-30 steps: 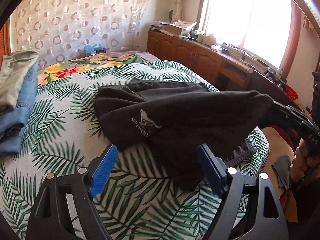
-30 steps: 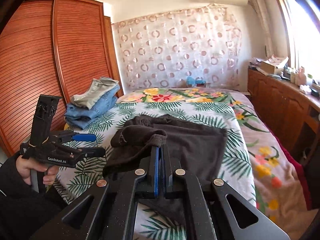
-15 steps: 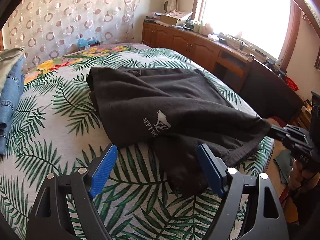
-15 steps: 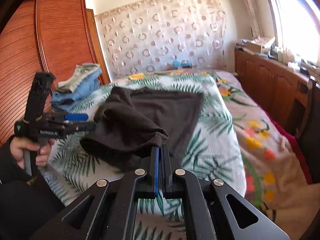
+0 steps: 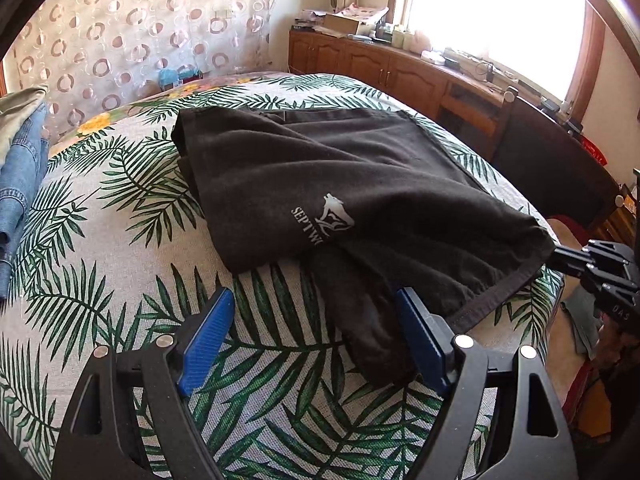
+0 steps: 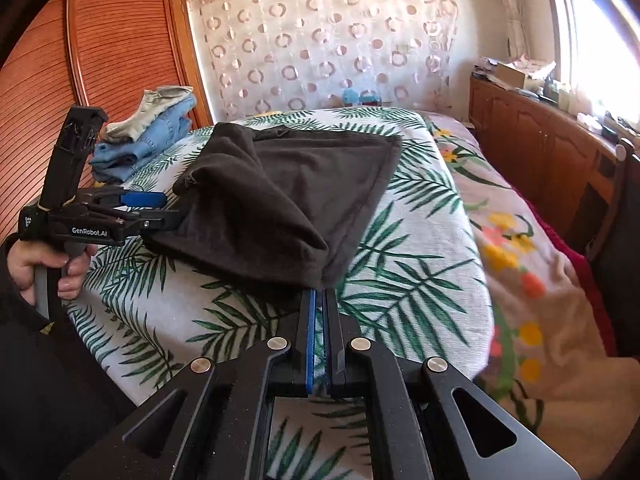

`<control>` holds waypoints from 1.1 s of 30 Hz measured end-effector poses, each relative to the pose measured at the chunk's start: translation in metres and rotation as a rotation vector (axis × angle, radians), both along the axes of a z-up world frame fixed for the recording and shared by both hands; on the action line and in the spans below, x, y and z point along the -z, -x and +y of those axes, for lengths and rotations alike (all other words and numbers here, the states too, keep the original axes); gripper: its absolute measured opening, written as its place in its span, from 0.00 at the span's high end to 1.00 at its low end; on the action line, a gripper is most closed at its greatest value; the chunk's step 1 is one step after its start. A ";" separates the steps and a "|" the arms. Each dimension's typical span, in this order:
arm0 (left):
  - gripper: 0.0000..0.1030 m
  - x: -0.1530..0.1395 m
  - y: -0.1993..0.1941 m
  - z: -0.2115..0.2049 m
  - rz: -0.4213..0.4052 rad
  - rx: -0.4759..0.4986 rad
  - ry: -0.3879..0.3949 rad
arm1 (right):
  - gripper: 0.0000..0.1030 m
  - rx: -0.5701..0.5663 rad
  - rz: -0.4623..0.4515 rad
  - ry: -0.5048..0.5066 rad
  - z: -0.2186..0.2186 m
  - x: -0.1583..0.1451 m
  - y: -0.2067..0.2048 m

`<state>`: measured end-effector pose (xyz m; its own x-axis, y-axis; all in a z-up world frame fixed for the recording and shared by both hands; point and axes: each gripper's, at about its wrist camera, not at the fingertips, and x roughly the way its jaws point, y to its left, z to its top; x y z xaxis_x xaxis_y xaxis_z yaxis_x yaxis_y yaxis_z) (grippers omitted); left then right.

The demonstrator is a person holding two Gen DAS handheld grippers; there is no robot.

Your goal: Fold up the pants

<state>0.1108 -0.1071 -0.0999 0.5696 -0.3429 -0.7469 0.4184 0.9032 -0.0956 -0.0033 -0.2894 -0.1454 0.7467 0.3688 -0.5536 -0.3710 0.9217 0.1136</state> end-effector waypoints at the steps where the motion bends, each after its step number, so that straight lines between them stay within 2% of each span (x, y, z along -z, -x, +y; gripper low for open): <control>1: 0.20 0.000 0.000 0.001 0.001 -0.001 0.004 | 0.96 0.003 -0.001 0.001 -0.001 -0.001 0.001; 5: 0.20 -0.005 0.002 0.005 -0.015 -0.013 0.026 | 0.94 0.022 -0.026 0.016 -0.004 -0.014 0.006; 7: 0.20 -0.011 0.004 0.009 -0.032 -0.022 0.037 | 0.88 0.029 -0.042 0.018 -0.004 -0.022 0.009; 9: 0.20 -0.017 0.005 0.014 -0.050 -0.035 0.046 | 0.76 0.024 -0.058 0.021 -0.002 -0.028 0.010; 11: 0.20 -0.023 0.005 0.020 -0.068 -0.050 0.048 | 0.71 0.025 -0.068 0.027 0.001 -0.030 0.008; 18: 0.20 -0.038 0.014 0.047 -0.122 -0.108 0.044 | 0.70 -0.043 -0.091 0.025 0.035 -0.045 -0.010; 23: 0.20 -0.045 0.021 0.067 -0.147 -0.148 0.044 | 0.70 -0.134 -0.089 0.009 0.062 -0.051 -0.030; 28: 0.20 -0.048 0.025 0.080 -0.166 -0.182 0.043 | 0.70 -0.218 -0.052 -0.008 0.089 -0.058 -0.056; 33: 0.20 -0.050 0.026 0.093 -0.176 -0.208 0.055 | 0.70 -0.280 -0.023 0.036 0.112 -0.058 -0.076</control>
<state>0.0847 -0.0146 -0.0500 0.7512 -0.2423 -0.6140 0.2392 0.9669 -0.0890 0.0731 -0.1775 -0.0874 0.6312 0.5429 -0.5540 -0.6140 0.7862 0.0708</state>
